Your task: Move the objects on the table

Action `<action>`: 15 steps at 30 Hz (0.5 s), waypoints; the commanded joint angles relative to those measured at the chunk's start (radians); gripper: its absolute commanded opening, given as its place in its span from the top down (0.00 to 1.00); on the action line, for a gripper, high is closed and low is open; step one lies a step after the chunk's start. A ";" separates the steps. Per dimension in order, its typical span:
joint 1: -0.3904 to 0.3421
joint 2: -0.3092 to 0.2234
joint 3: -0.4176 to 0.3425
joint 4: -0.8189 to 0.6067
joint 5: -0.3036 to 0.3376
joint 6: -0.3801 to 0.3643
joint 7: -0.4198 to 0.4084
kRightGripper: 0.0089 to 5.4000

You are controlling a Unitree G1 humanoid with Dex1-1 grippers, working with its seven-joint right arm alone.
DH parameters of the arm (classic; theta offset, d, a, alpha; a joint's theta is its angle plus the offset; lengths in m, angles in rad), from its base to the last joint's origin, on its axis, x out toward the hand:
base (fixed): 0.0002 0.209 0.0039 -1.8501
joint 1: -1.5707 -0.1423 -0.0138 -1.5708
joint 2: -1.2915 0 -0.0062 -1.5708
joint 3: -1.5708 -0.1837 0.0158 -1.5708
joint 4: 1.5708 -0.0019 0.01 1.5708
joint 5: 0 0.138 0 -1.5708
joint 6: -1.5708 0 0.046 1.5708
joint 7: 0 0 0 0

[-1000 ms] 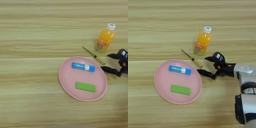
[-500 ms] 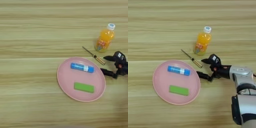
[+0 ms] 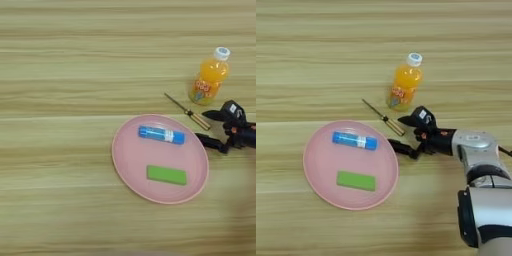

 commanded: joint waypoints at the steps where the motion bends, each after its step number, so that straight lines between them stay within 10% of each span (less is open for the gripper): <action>1: -0.041 -0.017 0.019 -0.016 -0.030 0.016 -0.059 0.16; 15: -0.042 -0.011 0.027 -0.009 -0.029 0.025 -0.085 0.40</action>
